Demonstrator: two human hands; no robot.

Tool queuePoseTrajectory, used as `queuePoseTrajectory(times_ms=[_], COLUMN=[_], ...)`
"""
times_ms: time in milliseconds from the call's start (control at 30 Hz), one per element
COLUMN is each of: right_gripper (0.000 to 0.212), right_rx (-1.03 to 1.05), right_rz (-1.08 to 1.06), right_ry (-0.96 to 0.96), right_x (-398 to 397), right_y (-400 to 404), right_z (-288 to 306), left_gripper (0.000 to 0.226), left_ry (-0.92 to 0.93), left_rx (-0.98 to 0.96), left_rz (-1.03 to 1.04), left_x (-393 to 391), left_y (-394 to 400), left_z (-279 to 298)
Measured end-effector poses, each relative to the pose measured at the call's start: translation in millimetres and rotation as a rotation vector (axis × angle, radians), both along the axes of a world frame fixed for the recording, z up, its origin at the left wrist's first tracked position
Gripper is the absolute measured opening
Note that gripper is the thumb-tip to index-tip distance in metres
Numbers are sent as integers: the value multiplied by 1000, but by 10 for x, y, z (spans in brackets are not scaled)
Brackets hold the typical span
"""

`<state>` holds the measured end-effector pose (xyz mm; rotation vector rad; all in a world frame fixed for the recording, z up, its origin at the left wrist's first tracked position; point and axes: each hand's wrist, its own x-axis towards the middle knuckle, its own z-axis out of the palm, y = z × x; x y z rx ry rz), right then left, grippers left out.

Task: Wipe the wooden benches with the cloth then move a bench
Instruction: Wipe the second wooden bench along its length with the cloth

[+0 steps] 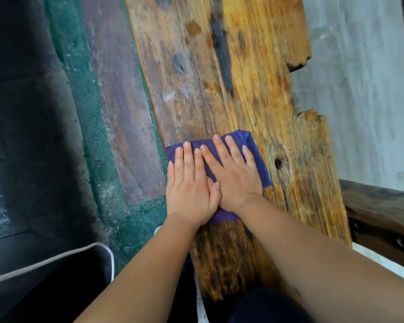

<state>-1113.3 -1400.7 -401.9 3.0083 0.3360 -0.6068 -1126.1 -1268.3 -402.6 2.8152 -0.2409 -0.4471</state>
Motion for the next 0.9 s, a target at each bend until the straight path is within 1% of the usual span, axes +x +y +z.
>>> queuePoseTrajectory(times_ms=[100, 233, 333, 433, 567, 667, 767, 900], right_gripper=[65, 65, 69, 67, 75, 76, 74, 77], right_rx=[22, 56, 33, 32, -54, -78, -71, -38], right_rz=[8, 12, -41, -148, -295, -305, -307, -236], right_ry=[-7, -18, -26, -57, 0, 21, 22, -21], right_x=[0, -111, -332, -655, -1060, -1132, -1014, -412], right_y=[6, -216, -671, -1254, -1811, -1889, -1753, -1244], right_z=[8, -26, -27, -2, -2, -12, -4, -19], left_gripper=[78, 78, 80, 80, 78, 77, 76, 74], left_ry=[-18, -6, 21, 64, 120, 105, 53, 15], left_rx=[24, 34, -10, -73, -92, -84, -75, -12], left_rz=[25, 36, -51, -166, -320, -379, -396, -208], left_x=[-28, -125, -266, -438, -641, -670, -562, -127], left_y=[-49, -306, -707, -1274, -1844, -1868, -1695, -1240], left_z=[6, 35, 62, 83, 69, 30, 28, 35])
